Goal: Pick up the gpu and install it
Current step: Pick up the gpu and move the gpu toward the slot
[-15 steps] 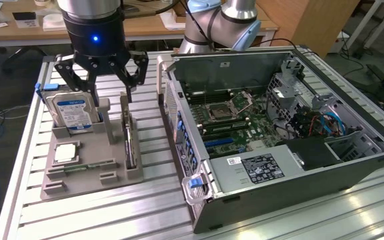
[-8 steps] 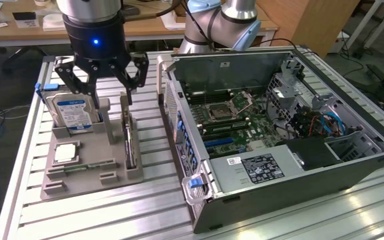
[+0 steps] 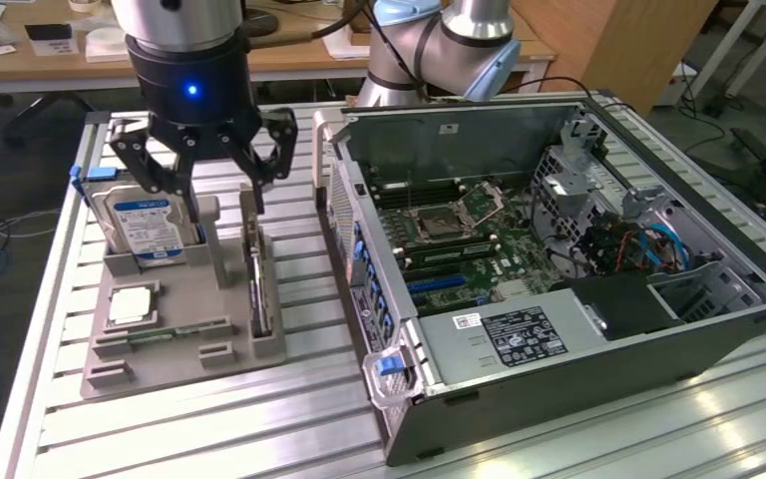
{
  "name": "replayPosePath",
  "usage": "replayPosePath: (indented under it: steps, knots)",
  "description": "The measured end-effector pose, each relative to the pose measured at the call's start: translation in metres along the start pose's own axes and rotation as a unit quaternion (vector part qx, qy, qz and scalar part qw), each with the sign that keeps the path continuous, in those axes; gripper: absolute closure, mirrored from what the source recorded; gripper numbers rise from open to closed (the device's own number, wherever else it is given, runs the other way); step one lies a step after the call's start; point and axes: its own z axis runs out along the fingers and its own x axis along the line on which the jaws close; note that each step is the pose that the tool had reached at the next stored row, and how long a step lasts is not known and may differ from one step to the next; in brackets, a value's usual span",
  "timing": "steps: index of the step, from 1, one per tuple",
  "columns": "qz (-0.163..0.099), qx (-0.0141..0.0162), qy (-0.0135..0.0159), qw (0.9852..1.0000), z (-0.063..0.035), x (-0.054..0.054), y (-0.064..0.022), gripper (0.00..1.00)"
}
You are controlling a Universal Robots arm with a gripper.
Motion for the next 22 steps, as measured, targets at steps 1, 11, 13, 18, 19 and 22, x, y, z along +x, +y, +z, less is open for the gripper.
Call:
replayPosePath:
  steps: [1,11,13,18,19,22]
  knots:
    - [0.0,0.0,0.0,1.0,0.0003,0.0,-0.0005,0.35]
    - [-0.001,0.0,0.0001,1.0,0.0037,0.0,-0.0038,0.35]
    - [-0.001,0.0,0.0,1.0,0.0043,0.0001,-0.0043,0.35]
    - [-0.001,0.0,0.0001,1.0,0.0058,0.0001,-0.0056,0.35]
    - [-0.001,0.0,0.0001,1.0,0.006,0.0001,-0.0059,0.35]
    - [-0.001,0.0,0.0001,1.0,0.007,0.0,-0.0069,0.35]
